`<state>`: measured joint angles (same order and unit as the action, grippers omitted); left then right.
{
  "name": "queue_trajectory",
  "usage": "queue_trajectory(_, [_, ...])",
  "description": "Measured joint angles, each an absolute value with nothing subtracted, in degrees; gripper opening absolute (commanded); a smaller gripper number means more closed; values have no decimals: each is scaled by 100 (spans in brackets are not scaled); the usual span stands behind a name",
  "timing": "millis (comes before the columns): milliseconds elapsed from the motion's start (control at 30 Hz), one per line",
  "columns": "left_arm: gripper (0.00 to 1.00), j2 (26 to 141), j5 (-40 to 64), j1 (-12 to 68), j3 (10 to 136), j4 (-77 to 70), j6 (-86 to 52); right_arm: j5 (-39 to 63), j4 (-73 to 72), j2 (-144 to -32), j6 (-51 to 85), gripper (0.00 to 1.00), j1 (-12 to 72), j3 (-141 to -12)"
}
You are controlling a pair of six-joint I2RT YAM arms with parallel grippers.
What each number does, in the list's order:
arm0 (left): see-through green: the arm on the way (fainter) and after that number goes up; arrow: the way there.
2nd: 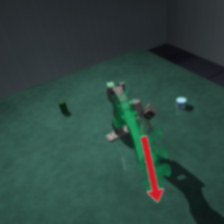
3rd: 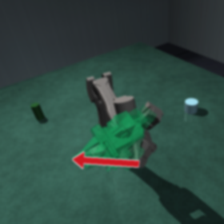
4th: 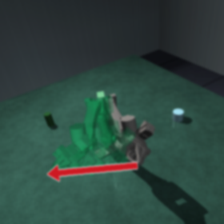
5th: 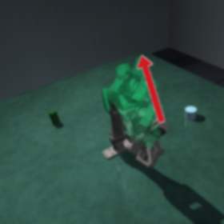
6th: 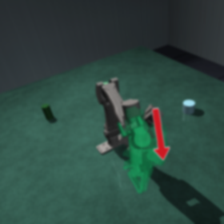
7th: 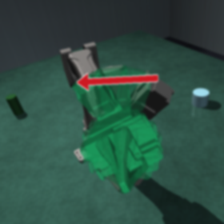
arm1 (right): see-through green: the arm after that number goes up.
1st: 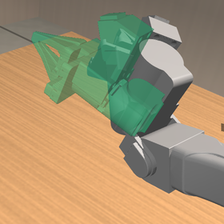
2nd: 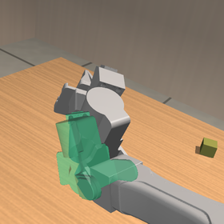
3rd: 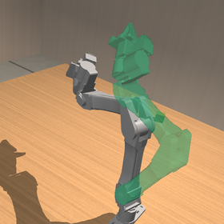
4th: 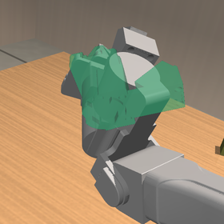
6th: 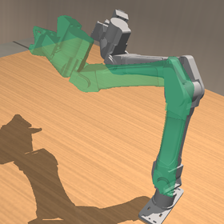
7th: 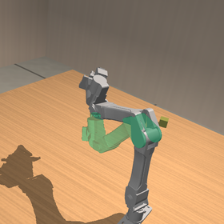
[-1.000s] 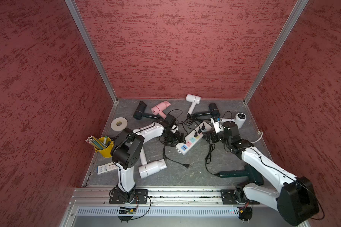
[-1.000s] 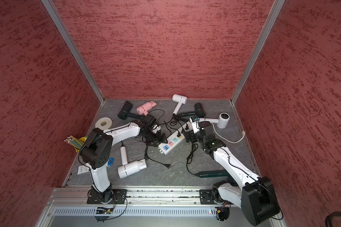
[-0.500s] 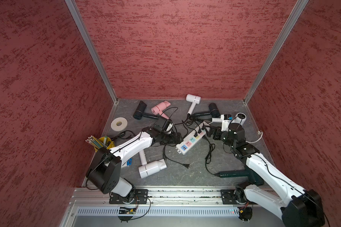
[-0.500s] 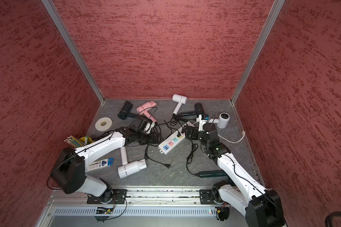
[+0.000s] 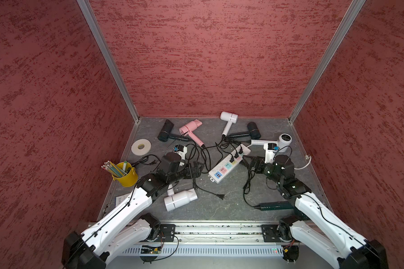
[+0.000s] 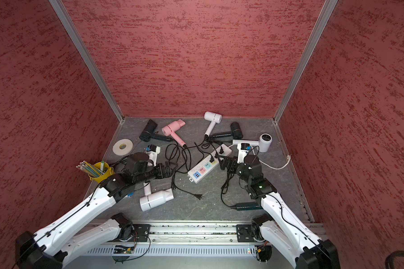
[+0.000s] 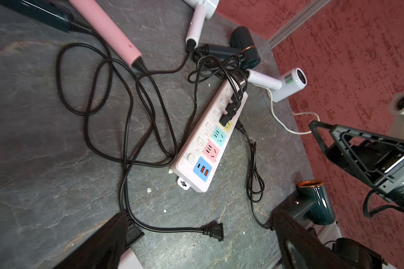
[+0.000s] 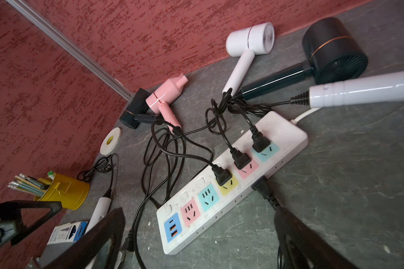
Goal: Charge the blow dryers
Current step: Insert the plug into the socket.
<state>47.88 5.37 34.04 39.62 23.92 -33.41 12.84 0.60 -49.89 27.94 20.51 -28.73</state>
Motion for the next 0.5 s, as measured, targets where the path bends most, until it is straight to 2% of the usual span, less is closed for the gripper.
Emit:
queue_trajectory(200, [100,4014,239,3334,3621,2397,-3573,1846,-165,-5087,2917,100,2174,-2545])
queue_trajectory(300, [100,4206,250,3227,3625,2370,-3603,1894,-233,-5175,2917,99,2388,-2477])
queue_trajectory(500, [100,5148,440,2943,3677,2357,-3673,1776,-257,-5771,2818,91,3098,-2482])
